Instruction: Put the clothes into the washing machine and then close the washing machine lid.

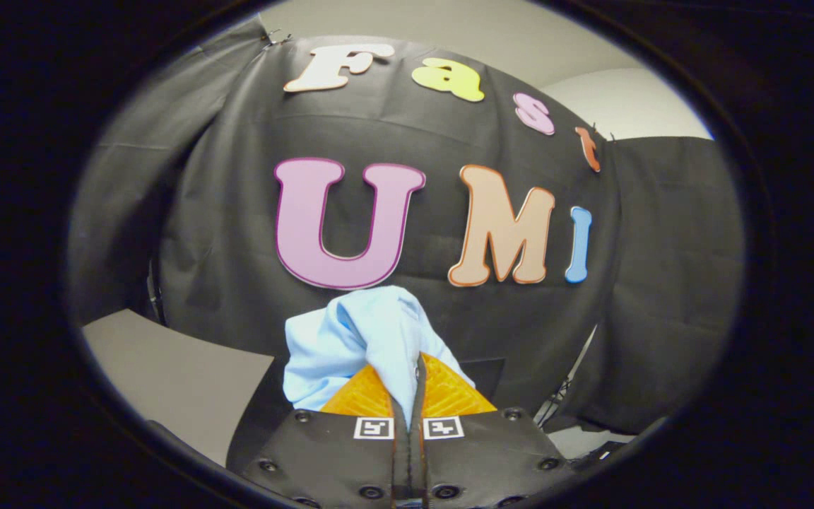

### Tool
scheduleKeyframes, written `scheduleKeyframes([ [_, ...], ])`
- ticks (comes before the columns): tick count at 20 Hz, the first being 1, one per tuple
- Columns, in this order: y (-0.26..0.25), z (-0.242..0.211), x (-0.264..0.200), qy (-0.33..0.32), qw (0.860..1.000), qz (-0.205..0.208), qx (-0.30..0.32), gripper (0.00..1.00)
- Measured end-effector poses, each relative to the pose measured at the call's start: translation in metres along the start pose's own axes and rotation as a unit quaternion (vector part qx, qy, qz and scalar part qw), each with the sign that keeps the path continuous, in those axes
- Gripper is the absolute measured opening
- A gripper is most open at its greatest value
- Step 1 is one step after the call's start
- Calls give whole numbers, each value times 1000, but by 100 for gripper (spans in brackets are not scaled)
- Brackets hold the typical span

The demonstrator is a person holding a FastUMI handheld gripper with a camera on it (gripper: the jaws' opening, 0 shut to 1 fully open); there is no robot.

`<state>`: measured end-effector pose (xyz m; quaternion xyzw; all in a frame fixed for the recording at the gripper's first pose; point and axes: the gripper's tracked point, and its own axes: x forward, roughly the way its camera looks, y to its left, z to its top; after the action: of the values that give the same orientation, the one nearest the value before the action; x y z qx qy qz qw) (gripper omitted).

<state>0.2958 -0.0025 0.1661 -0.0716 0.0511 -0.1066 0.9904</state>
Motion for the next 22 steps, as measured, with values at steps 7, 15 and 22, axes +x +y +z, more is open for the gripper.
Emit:
scheduleKeyframes([
  [7, -2, -81, 40, 72, 997, 0, -38, 1],
  [15, 4, -187, 83, 154, 987, 39, -41, 6],
  [22, 16, -233, 92, 200, 977, 64, -39, 43],
])
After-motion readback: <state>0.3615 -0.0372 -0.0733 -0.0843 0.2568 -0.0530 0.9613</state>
